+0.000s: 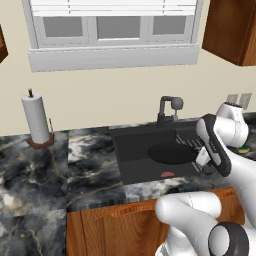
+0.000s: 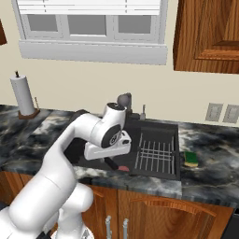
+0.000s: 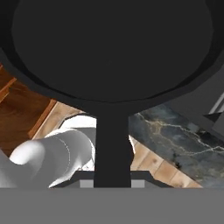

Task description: Pick the pan and sponge and place them into the sink. Then turn on the water.

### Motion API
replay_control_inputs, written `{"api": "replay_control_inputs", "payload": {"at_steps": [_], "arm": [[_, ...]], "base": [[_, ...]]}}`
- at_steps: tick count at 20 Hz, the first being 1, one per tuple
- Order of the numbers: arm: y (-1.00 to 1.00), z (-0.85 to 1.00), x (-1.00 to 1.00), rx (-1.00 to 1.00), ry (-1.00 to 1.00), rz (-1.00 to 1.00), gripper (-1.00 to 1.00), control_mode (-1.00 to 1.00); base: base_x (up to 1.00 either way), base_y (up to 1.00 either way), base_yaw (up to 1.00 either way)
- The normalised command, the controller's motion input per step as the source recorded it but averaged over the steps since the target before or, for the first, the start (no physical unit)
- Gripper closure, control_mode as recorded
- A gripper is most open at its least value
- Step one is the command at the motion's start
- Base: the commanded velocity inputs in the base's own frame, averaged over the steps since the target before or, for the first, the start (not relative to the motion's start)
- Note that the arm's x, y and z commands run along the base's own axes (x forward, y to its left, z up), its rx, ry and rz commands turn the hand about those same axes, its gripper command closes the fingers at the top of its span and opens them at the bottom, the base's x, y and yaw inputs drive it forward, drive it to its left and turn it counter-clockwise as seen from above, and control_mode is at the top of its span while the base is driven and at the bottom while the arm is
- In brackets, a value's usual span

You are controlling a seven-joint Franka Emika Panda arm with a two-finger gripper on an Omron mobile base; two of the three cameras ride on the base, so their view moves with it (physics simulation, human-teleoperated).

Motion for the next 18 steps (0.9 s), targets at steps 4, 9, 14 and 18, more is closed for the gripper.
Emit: {"api": "replay_control_inputs", "payload": {"at_steps": [4,9,14,18], "arm": [[0.24,0.0,0.05,-0.02,-0.02,-0.09,1.0,-1.0],[0.17,0.0,0.11,-0.01,0.01,-0.1,1.0,-1.0],[0.12,-0.01,0.1,0.0,0.06,-0.11,1.0,-1.0],[0.09,-0.04,0.14,0.0,0.12,-0.12,1.0,-1.0]], "base": [[0.0,0.0,0.0],[0.0,0.0,0.0],[0.0,0.0,0.0],[0.0,0.0,0.0]]}}
